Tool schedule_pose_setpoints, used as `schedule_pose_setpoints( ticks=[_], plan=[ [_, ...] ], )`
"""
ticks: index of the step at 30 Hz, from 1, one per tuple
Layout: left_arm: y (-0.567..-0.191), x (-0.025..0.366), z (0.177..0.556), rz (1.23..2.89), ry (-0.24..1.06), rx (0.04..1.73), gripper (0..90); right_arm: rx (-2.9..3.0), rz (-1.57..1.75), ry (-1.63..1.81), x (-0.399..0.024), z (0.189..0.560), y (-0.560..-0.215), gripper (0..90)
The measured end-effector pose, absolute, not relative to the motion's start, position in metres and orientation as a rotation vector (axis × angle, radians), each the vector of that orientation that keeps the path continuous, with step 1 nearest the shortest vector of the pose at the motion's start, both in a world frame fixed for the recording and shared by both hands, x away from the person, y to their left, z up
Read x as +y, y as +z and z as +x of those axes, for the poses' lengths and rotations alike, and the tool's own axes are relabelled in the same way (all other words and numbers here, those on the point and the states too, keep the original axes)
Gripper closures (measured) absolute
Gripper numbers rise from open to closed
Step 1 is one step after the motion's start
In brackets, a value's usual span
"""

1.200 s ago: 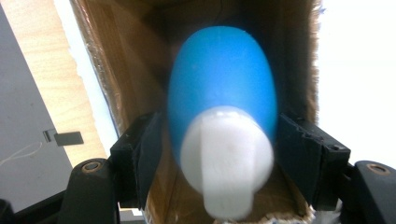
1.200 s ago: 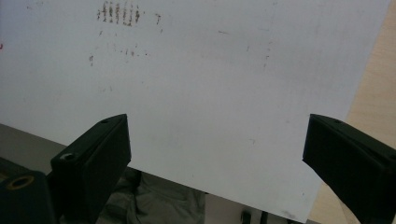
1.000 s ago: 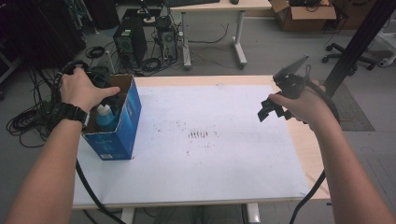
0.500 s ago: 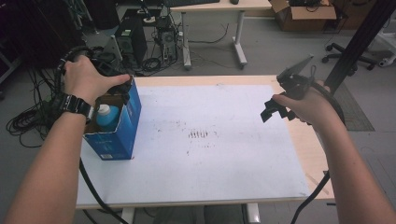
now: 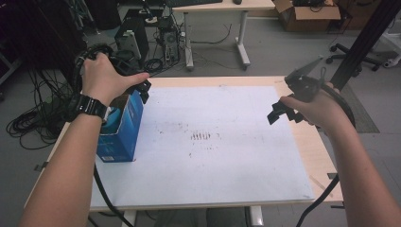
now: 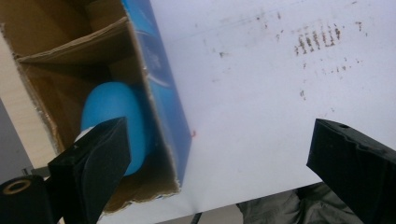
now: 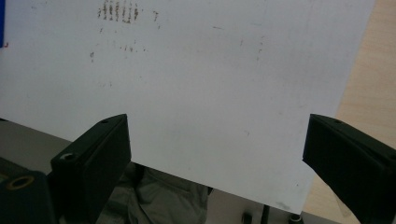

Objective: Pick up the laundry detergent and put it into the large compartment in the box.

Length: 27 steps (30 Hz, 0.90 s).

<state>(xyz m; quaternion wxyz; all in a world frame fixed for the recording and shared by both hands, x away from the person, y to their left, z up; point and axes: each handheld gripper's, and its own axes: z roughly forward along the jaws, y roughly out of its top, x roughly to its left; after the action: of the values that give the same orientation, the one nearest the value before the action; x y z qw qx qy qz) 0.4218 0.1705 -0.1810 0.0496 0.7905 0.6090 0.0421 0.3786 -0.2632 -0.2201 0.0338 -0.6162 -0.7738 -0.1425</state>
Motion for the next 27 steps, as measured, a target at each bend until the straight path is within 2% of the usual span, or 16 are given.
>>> schedule_pose_setpoints(
  ticks=[17, 27],
  plan=[
    [-0.204, 0.117, 0.421, 2.508, 0.117, 1.74, 4.9, -2.373, -1.908, -0.443, -0.271, 0.377, -0.22, 7.7],
    [-0.227, 0.102, 0.423, 2.537, 0.087, 1.721, 4.9, -2.373, -1.91, -0.446, -0.273, 0.375, -0.22, 7.7]
  ],
)
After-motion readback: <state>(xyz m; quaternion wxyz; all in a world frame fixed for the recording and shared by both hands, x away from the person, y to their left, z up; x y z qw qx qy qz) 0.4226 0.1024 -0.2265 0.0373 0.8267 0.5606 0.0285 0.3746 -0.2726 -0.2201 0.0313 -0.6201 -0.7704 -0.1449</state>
